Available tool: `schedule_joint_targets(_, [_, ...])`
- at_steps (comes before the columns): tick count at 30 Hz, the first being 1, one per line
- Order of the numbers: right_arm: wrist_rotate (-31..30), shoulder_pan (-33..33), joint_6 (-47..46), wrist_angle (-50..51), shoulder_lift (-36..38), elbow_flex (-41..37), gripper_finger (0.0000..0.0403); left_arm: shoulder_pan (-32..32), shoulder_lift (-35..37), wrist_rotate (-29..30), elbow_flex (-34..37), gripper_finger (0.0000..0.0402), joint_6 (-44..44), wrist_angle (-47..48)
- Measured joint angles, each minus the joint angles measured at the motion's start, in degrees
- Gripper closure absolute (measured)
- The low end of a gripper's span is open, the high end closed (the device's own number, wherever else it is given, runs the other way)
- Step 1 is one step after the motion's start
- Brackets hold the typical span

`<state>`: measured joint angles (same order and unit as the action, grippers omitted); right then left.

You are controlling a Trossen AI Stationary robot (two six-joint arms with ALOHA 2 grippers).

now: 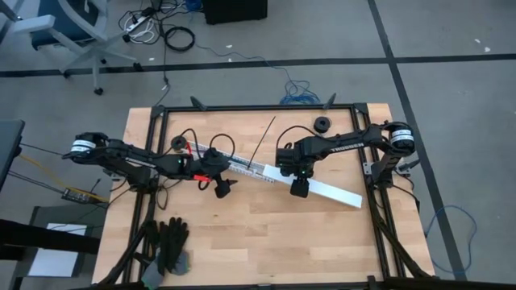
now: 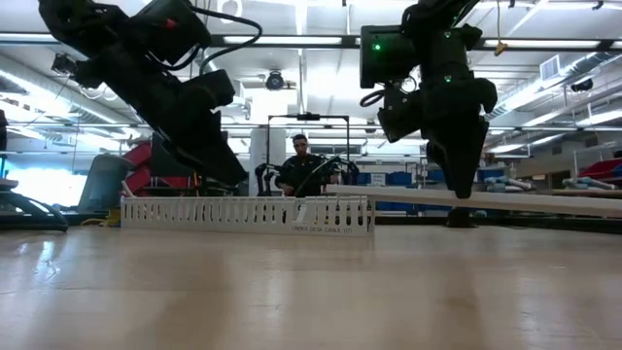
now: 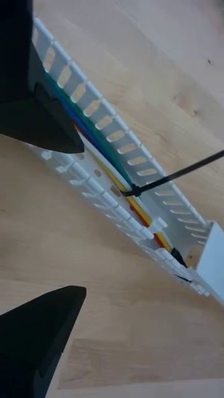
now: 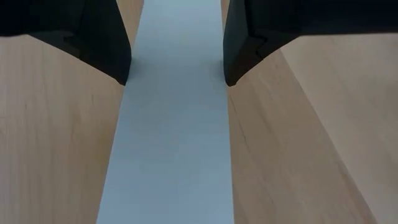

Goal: Ziptie cables
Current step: Close the white cable duct

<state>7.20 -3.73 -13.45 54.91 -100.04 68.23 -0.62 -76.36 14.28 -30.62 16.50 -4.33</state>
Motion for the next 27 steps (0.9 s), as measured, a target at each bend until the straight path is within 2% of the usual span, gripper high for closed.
schedule_joint_targets(12, [2.7, 0.5, 0.2, 0.5, -0.1, 0.0, 0.0204, 0.8, 0.0, 0.2, 0.0, 0.0058, -1.3, -2.2])
schedule_joint_targets(18, [-0.5, 1.4, 0.2, 2.2, -0.1, 0.0, 0.0204, 0.8, 0.0, 0.1, 0.0, 0.0058, -1.0, -2.2])
schedule_joint_targets(24, [-0.6, 1.5, -0.4, 2.2, -0.1, 0.0, 0.0204, 3.1, 0.0, -8.4, -0.9, 0.0058, -3.2, -1.8])
schedule_joint_targets(27, [-1.0, 1.4, -0.4, 2.1, -0.1, 0.0, 0.0207, 4.5, 0.0, -9.7, -3.0, 0.0058, -7.2, -1.2])
